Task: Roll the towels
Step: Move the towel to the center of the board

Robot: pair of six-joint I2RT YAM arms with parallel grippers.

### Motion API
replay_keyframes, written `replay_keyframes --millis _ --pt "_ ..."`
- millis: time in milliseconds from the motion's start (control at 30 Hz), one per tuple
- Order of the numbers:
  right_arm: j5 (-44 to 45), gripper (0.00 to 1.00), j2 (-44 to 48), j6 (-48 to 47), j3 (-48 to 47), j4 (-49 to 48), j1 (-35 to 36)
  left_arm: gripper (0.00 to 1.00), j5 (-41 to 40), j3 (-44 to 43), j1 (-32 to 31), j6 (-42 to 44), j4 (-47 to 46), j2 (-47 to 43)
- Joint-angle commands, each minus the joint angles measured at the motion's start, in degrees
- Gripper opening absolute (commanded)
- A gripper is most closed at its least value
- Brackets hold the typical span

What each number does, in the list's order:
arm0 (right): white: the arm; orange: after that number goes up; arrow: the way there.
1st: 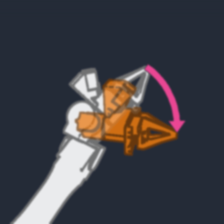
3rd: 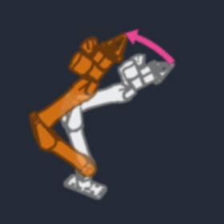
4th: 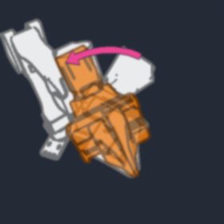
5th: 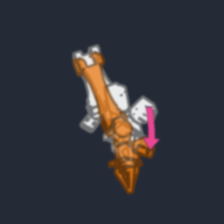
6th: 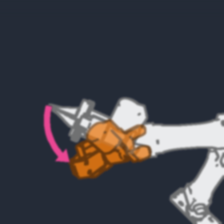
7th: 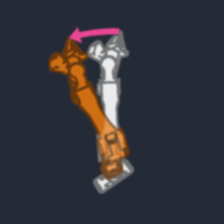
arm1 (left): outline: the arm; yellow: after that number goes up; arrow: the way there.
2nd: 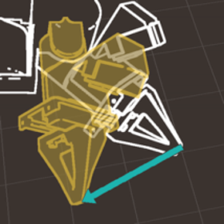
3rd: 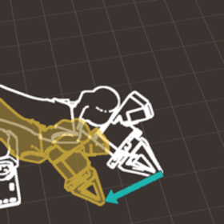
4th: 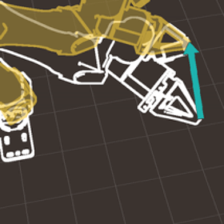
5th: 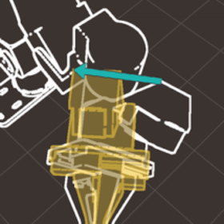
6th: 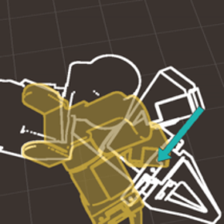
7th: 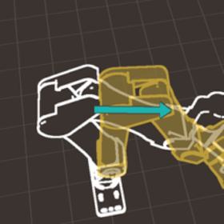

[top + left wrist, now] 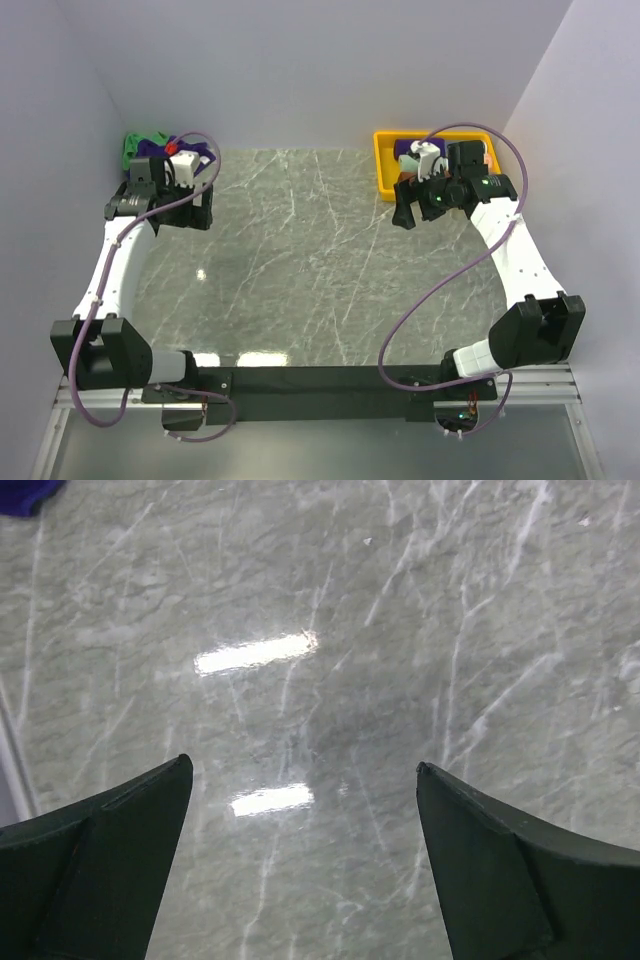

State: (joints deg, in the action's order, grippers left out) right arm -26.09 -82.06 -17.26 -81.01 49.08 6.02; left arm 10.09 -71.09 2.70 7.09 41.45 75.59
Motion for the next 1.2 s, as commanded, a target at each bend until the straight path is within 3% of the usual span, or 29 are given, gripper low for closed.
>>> replay_keyframes --millis 0,167,367,533,733,867,1167 --pt "1.3 1.0 0.9 -1.2 -1.7 1.0 0.1 0.99 -3.2 -3.4 -0.1 4.4 -0.3 1.2" --pt "2.6 1.0 1.1 -2.3 -1.6 2.0 0.0 0.99 -8.9 -12.7 1.4 12.2 1.8 12.3" --pt "4.5 1.0 3.0 -3.1 0.6 1.9 0.0 0.99 -12.2 -35.2 4.7 18.4 3.5 32.8" --pt "5.6 1.0 3.7 -2.6 2.8 1.0 0.0 0.98 -13.9 -47.1 4.9 22.3 2.5 44.1" --pt "4.9 1.0 2.8 -1.1 3.5 0.8 0.0 0.88 -14.7 -46.4 5.0 26.0 -5.9 50.5" --pt "5.2 1.0 1.4 -0.7 3.1 1.0 0.0 0.72 -13.6 -45.0 5.0 28.2 -8.2 54.3" --pt "5.3 1.0 -1.0 0.0 2.5 0.8 -0.1 0.72 -12.5 -43.4 5.0 31.0 -15.3 58.8"
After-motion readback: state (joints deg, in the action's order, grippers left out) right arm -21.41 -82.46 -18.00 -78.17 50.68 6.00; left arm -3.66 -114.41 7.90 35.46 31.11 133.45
